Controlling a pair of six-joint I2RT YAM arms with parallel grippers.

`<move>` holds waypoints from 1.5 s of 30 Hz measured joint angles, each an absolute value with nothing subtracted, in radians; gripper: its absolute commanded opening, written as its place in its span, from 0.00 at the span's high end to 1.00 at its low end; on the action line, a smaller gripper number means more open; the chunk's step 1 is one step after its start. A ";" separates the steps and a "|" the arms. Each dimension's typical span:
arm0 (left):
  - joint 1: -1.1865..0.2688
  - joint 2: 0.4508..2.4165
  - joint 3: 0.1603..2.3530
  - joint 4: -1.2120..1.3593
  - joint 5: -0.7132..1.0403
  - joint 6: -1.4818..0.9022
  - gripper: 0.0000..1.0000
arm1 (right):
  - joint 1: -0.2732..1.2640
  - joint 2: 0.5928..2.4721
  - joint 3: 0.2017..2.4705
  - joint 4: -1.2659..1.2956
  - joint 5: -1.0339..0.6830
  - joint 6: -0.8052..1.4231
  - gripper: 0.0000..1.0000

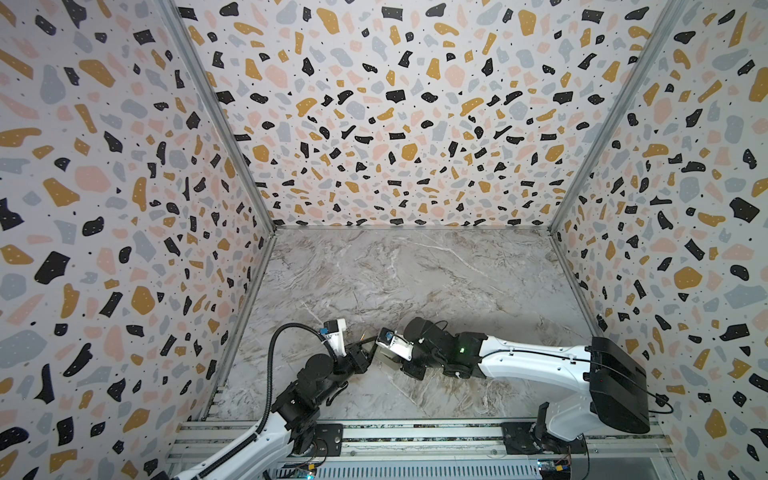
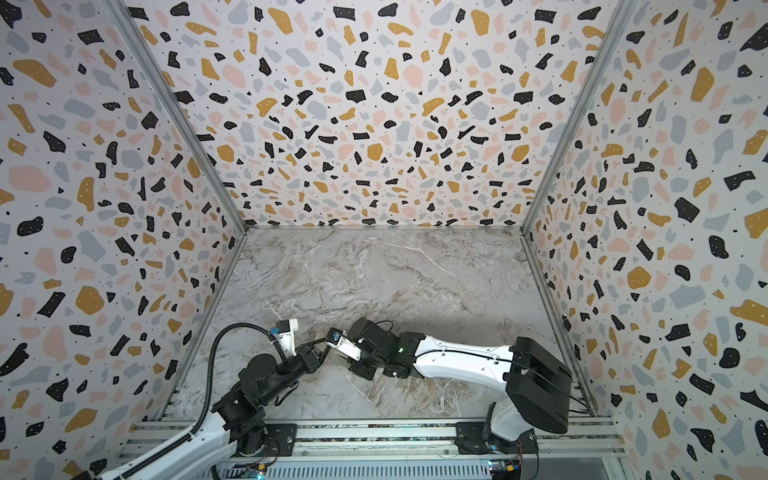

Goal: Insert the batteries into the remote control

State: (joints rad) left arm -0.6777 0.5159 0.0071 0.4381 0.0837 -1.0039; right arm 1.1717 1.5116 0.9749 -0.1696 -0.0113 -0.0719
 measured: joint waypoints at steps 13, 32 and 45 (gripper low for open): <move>-0.673 0.524 0.007 0.449 0.096 -0.987 1.00 | 1.171 1.533 1.005 -0.209 -0.020 -0.060 0.85; -0.672 0.499 0.006 0.445 0.069 -0.989 1.00 | 1.174 1.557 1.040 -0.217 -0.011 -0.049 0.69; -0.673 0.499 0.006 0.455 0.107 -0.992 1.00 | 1.180 1.562 1.054 -0.198 0.004 -0.057 0.49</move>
State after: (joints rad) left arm -0.6727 0.4992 0.0063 0.4553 0.1070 -0.9920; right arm 1.1805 1.5623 1.0542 -0.1982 0.0044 -0.0574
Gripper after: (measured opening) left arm 0.231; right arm 0.486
